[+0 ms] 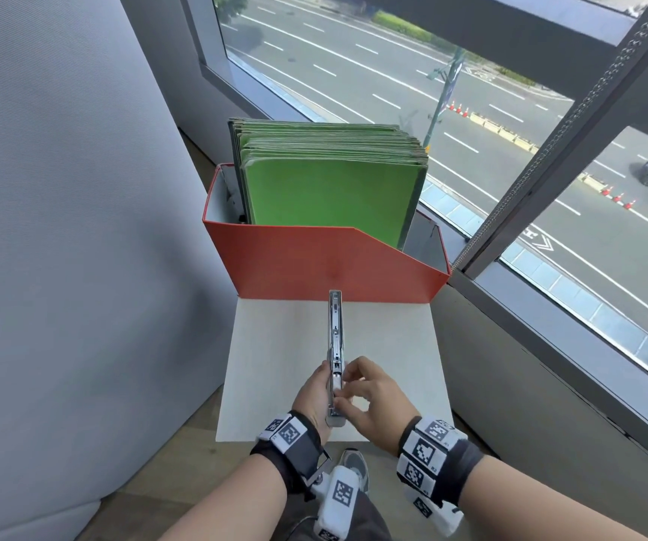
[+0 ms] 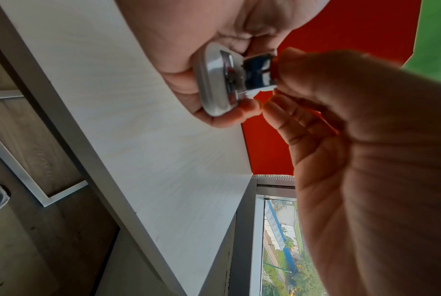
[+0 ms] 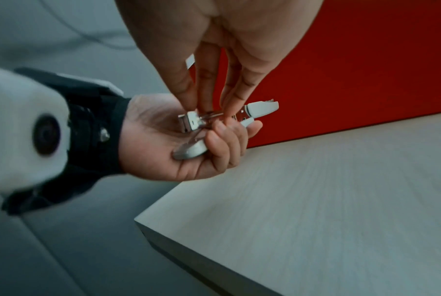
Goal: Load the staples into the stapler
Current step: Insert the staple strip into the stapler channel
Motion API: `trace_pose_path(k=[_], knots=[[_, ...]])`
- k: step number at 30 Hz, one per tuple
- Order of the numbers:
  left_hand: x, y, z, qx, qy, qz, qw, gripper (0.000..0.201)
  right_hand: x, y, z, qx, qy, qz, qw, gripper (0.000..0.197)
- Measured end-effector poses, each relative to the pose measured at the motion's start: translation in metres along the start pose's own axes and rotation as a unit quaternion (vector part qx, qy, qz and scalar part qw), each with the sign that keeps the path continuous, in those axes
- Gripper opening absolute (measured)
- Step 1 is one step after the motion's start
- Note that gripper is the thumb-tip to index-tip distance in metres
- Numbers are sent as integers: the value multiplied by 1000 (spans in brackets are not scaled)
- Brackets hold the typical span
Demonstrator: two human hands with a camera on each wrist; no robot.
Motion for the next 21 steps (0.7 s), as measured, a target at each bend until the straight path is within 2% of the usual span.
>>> trace_pose_path(k=[3, 7, 8, 11, 13, 16, 21], knots=[[0, -5, 5, 20, 30, -15, 999, 41, -11, 5, 10, 48, 95, -9, 994, 23], [2, -4, 7, 41, 45, -47, 997, 45, -50, 30, 36, 134, 185, 78, 971, 15], [4, -5, 6, 40, 52, -56, 996, 45, -56, 40, 45, 155, 203, 80, 964, 18], [5, -8, 1, 40, 70, -75, 994, 46, -67, 69, 69, 223, 235, 59, 944, 43], [4, -10, -2, 40, 82, -78, 993, 45, -70, 83, 71, 241, 280, 38, 928, 51], [2, -11, -2, 40, 84, -79, 993, 46, -74, 95, 63, 247, 331, 17, 910, 40], [-1, -11, -4, 38, 73, -81, 993, 46, -75, 103, 65, 258, 294, -6, 920, 25]])
Point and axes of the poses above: each hand's wrist, its own y-axis towards the middle knuckle, its own x-axis out of the palm, z = x × y, the point moved 9 cm from there along y, towards the middle knuckle, and after that the axes turned 14 degrees about -z, right-handed, at the moved point
